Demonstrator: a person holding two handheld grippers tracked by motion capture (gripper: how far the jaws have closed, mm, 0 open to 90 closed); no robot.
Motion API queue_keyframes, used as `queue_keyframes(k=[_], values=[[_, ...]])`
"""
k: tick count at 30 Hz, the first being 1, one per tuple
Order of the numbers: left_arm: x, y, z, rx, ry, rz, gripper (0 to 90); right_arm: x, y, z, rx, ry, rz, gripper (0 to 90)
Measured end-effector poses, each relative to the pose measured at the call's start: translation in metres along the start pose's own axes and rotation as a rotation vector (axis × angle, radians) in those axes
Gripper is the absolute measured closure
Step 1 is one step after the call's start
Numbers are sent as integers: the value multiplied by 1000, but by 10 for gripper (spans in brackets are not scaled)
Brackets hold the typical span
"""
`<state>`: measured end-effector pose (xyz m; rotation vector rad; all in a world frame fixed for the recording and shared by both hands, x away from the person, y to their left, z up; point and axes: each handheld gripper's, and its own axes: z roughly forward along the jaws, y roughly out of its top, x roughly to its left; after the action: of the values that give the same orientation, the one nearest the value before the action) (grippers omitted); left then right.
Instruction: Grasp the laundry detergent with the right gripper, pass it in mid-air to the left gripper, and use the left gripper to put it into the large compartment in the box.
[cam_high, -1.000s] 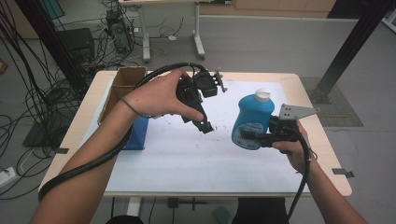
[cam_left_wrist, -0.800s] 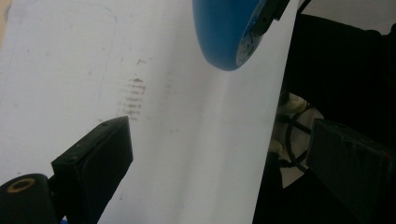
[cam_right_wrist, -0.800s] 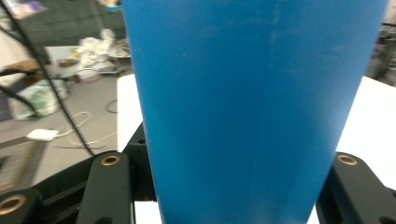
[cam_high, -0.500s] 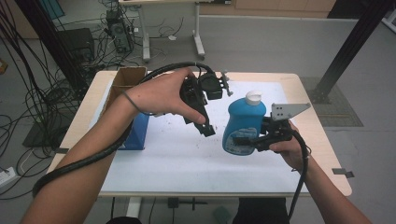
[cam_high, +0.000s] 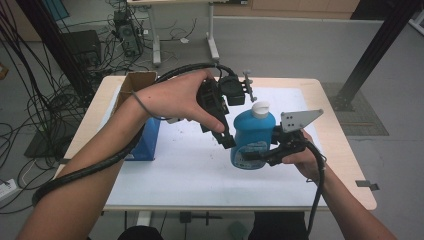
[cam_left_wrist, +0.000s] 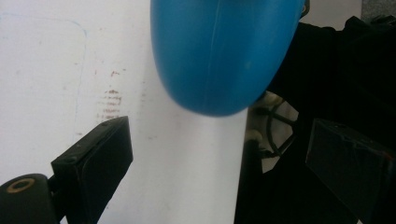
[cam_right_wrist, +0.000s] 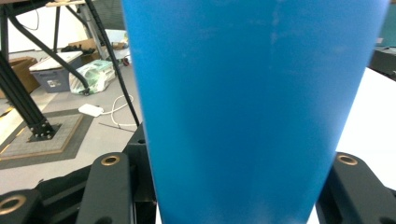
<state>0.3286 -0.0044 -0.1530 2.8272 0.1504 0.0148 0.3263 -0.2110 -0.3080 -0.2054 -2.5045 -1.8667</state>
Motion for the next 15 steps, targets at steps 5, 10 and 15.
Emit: queue_keyframes(k=[5,10,15], values=[[-2,4,-2,-11,-12,3,75,1,4,4,7,15,-16,432],[-2,9,0,-2,-11,16,75,2,7,9,13,29,-30,433],[-4,14,4,4,-12,27,76,3,8,13,12,46,-26,433]])
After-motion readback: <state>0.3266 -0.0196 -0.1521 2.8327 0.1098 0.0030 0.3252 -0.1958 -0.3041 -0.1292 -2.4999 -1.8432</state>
